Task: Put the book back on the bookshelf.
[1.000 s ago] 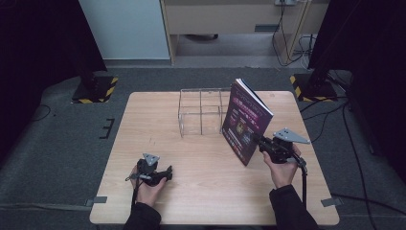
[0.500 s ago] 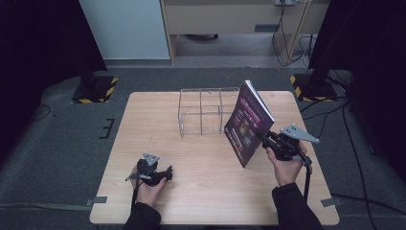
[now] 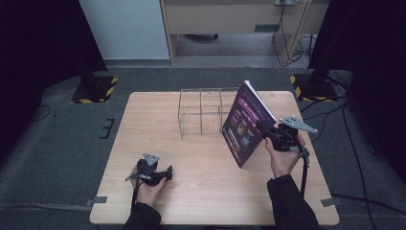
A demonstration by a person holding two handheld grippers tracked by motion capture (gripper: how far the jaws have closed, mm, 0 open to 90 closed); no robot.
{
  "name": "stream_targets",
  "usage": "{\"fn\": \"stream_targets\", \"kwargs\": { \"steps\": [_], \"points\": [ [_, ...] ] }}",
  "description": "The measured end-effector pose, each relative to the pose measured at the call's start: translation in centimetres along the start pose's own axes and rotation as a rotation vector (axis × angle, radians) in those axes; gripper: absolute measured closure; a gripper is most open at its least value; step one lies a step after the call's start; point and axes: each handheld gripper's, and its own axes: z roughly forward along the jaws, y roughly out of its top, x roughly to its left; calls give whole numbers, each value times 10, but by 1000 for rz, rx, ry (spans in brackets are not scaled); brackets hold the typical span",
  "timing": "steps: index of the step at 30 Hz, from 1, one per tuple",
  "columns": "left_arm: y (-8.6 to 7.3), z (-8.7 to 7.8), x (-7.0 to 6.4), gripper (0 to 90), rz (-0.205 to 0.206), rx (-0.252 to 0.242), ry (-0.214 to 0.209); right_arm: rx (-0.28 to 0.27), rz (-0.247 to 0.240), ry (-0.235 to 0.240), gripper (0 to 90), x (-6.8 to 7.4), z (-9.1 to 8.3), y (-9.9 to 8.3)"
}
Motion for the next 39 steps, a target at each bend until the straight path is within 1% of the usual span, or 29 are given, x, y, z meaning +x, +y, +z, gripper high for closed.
{"fn": "stream_targets", "kwargs": {
  "steps": [3,10,14,15,20,28,31,33,35,39],
  "points": [
    [0,0,0,130,0,0,0,-7,-7,1,843,6,1,1],
    [0,0,0,129,-1,-1,0,-18,-25,29,845,18,9,8],
    [0,0,0,129,-1,-1,-1,-29,-47,23,845,22,18,14],
    [0,0,0,129,-1,-1,0,-33,-56,14,845,23,22,16],
    [0,0,0,128,0,0,-1,-56,-68,-7,845,20,37,22],
    [0,0,0,126,1,0,-1,-71,-62,-43,845,10,58,30],
    [0,0,0,126,0,0,-1,-78,-58,-59,845,8,65,28],
    [0,0,0,126,1,0,-1,-83,-65,-61,845,7,69,27],
    [0,0,0,126,1,0,-1,-93,-65,-62,845,7,72,26],
    [0,0,0,126,0,0,-1,-110,-76,-79,845,7,75,25]
  ]
}}
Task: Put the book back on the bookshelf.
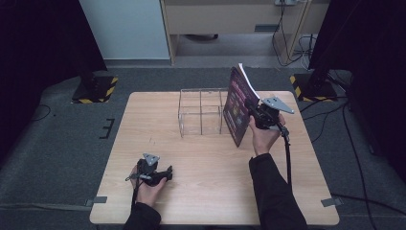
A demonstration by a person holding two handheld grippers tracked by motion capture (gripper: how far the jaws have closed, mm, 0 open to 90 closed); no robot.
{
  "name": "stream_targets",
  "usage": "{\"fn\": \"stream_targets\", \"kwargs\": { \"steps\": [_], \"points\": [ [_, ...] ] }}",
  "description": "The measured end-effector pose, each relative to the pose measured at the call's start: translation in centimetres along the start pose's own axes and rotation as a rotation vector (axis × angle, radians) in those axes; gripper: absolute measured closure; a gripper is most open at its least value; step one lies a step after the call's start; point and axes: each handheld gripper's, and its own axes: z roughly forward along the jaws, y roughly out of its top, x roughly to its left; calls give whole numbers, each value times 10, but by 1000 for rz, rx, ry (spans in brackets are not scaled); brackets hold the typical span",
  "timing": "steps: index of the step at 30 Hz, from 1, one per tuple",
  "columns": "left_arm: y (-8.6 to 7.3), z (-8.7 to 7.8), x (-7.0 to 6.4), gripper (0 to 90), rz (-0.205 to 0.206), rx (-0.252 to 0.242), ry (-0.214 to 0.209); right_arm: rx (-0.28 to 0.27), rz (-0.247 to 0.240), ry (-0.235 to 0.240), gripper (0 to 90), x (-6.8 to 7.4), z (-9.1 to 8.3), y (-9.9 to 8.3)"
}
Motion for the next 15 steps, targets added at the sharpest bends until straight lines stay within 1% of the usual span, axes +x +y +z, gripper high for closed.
{"fn": "stream_targets", "kwargs": {
  "steps": [5,9,15],
  "points": [
    [0,0,0,126,0,0,0,-21,-18,-30,845,2,3,-3],
    [0,0,0,126,0,0,0,-33,-17,-47,844,2,4,-5],
    [0,0,0,125,0,0,0,-20,-29,-60,838,4,3,-5]
  ]
}}
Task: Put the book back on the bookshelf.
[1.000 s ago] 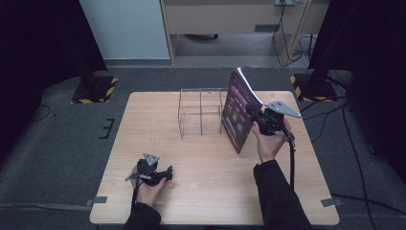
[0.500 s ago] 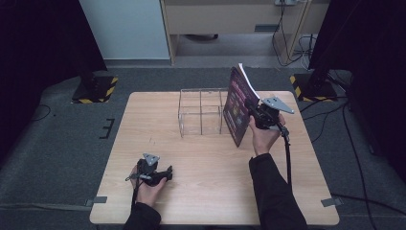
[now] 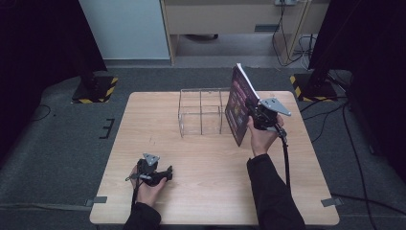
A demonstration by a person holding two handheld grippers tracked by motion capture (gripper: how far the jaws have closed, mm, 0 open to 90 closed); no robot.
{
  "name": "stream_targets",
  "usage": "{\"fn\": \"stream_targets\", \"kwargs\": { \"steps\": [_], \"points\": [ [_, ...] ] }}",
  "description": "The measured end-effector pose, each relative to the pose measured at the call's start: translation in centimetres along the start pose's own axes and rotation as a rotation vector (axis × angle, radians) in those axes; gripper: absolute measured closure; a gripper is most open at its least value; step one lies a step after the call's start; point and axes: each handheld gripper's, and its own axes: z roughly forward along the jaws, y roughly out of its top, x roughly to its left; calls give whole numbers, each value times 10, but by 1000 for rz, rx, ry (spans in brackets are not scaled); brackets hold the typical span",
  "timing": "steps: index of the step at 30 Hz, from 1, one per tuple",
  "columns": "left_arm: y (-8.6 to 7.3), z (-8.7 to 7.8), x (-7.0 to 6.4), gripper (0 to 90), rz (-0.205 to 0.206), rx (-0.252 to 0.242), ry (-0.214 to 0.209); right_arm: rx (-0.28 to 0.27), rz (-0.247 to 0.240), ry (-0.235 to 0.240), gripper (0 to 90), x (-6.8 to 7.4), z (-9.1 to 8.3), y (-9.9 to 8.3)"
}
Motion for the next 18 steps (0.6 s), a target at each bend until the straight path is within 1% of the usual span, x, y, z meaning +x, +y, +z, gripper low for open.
{"fn": "stream_targets", "kwargs": {
  "steps": [4,6,8,12,17,18],
  "points": [
    [0,0,0,125,0,0,0,8,-14,-5,818,0,0,0],
    [0,0,0,125,0,0,0,6,-22,-14,795,0,0,-1],
    [0,0,0,125,0,0,0,6,-19,-7,759,-1,0,-2],
    [0,0,0,125,0,0,0,10,-25,-9,719,-2,0,-3],
    [0,0,0,125,0,0,0,-5,-36,-9,586,-1,-1,-2],
    [0,0,0,125,0,0,0,-6,-39,-11,577,-1,-1,-2]
  ]
}}
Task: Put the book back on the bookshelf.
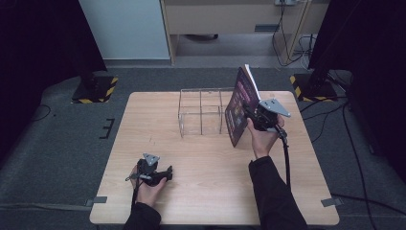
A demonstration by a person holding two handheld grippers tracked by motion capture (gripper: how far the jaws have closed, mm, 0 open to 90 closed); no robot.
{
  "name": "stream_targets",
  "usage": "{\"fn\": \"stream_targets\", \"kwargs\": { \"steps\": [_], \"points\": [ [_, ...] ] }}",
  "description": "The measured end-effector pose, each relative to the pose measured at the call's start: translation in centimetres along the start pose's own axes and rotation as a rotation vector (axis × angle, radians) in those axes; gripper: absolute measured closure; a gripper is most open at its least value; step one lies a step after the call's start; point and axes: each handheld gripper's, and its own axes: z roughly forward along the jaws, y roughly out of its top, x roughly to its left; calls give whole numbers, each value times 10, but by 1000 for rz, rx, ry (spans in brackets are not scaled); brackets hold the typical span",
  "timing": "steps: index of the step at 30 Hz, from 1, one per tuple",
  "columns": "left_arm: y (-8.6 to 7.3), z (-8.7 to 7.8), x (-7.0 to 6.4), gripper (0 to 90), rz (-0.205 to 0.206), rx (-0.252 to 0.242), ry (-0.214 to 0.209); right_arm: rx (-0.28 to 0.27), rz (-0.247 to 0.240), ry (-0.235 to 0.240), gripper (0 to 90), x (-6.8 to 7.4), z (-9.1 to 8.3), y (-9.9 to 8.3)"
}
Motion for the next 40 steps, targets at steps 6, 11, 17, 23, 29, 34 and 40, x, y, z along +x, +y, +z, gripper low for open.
{"fn": "stream_targets", "kwargs": {
  "steps": [6,11,17,23,29,34,40],
  "points": [
    [0,0,0,125,0,0,0,-5,3,-2,408,-2,-4,2],
    [0,0,0,125,0,0,0,2,27,34,325,-4,-15,1],
    [0,0,0,125,0,0,0,62,18,81,245,-9,-33,-11],
    [0,0,0,124,-1,0,0,121,4,125,219,-12,-55,-33],
    [0,0,0,124,0,0,0,213,-14,129,192,-25,-73,-61],
    [0,0,0,123,0,1,-1,284,-8,119,187,-40,-83,-83],
    [0,0,0,122,0,0,-2,434,-66,107,175,-56,-90,-105]
  ]
}}
